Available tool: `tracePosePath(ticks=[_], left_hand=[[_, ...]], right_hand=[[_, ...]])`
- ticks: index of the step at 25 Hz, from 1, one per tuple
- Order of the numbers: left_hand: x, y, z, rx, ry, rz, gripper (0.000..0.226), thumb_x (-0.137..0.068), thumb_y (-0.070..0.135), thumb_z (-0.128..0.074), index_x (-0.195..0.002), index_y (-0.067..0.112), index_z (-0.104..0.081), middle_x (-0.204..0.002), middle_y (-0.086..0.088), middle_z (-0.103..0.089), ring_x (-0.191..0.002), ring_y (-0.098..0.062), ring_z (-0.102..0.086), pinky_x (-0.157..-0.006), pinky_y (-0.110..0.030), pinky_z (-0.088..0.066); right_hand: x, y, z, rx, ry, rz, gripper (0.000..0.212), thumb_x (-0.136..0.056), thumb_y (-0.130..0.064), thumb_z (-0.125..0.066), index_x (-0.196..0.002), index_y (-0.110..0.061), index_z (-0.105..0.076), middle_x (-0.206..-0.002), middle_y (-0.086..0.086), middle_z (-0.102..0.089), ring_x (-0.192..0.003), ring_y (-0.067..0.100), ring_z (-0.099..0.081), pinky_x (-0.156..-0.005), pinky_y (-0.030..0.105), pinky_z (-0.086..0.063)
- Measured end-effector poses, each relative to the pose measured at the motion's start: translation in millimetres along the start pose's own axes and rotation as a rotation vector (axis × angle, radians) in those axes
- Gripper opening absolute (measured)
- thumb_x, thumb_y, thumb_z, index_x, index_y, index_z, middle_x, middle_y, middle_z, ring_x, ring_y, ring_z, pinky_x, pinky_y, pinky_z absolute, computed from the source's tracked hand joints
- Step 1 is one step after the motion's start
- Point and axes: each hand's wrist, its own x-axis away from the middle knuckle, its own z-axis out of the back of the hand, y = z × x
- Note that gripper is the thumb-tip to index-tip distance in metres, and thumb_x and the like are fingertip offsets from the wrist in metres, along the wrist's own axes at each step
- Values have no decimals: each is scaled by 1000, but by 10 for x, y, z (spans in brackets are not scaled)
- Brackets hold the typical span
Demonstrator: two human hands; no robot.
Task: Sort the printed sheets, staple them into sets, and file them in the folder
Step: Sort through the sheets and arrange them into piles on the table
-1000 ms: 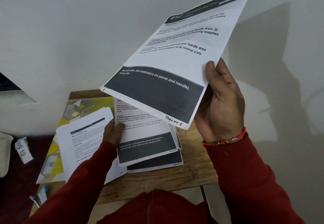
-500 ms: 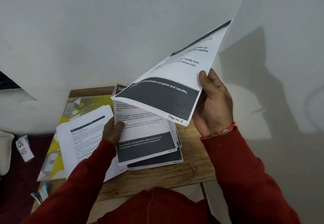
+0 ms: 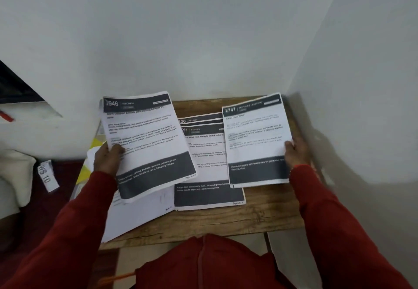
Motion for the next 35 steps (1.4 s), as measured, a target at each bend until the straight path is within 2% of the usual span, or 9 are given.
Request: tracePosePath(ticks=[4,9,12,15,20,24,27,30,35], left_hand=[[155,61,-116,58,-103,-16,23,-88,4,-52,-107,11,-64,-101,-7,-64,-75,-12,-57,-61,-18,-45],[110,89,-154,148,-149,7,22,-86,5,-54,-103,14,-65,-102,-7,-67,-90,-22,-61,-77,-30,-49],[60,47,-106,156,-80,37,16,-84,8,-55,-92,17,-66,-91,-2,-66,-85,-22,-60,-78,-31,-48],[-12,0,-47,204,-46,57,15,-83,8,-55,-80,19,-64,-83,1,-65,-87,-24,-58,-80,-33,-47],[13,5,4,184,-98,32,17,-85,8,-55,-83,21,-66,-87,2,-68,-84,-20,-61,-78,-32,-49],[75,14,-37,201,-169,46,18,-86,5,-54,-86,19,-65,-89,-1,-68,-77,-17,-62,-74,-30,-49],[81,-55,-1,172,-228,90,19,-85,3,-53,-89,17,-65,-87,-3,-68,-75,-21,-61,-67,-29,-48],[75,-148,-21,64,-297,139,14,-81,6,-56,-87,14,-67,-88,-7,-69,-85,-32,-64,-77,-37,-53],[365,-140,-540,-66,-587,160,28,-66,19,-60,-93,10,-65,-104,-20,-67,-98,-35,-61,-89,-41,-49]], right_hand=[[87,303,-100,106,9,-107,38,-95,-6,-48,-134,-8,-52,-134,18,-55,-121,37,-52,-99,36,-40],[368,135,-302,566,198,131,51,-89,-33,-55,-137,-17,-44,-133,19,-47,-115,42,-44,-93,53,-39],[858,-106,-768,556,-123,681,55,-86,-54,-44,-130,-23,-56,-119,9,-59,-105,33,-54,-85,47,-48],[1351,-46,-1240,752,-507,947,76,-73,-77,-43,-131,-29,-53,-129,4,-57,-112,30,-56,-89,46,-50],[1460,177,-1385,707,-461,1064,40,-84,-53,-54,-118,-36,-64,-132,-4,-58,-114,30,-55,-90,43,-40],[1412,110,-1371,500,-498,982,31,-91,-38,-48,-112,-28,-68,-112,-2,-66,-110,20,-49,-88,40,-46],[1302,-25,-1389,334,-513,762,40,-93,-28,-43,-126,-17,-61,-126,6,-62,-119,25,-54,-97,39,-46],[1141,-145,-1287,646,-276,589,46,-88,-44,-45,-126,-24,-60,-131,4,-55,-115,36,-49,-90,47,-40],[937,-45,-1153,772,-400,352,44,-94,-42,-48,-137,-36,-41,-151,-6,-23,-124,30,-27,-103,47,-28]])
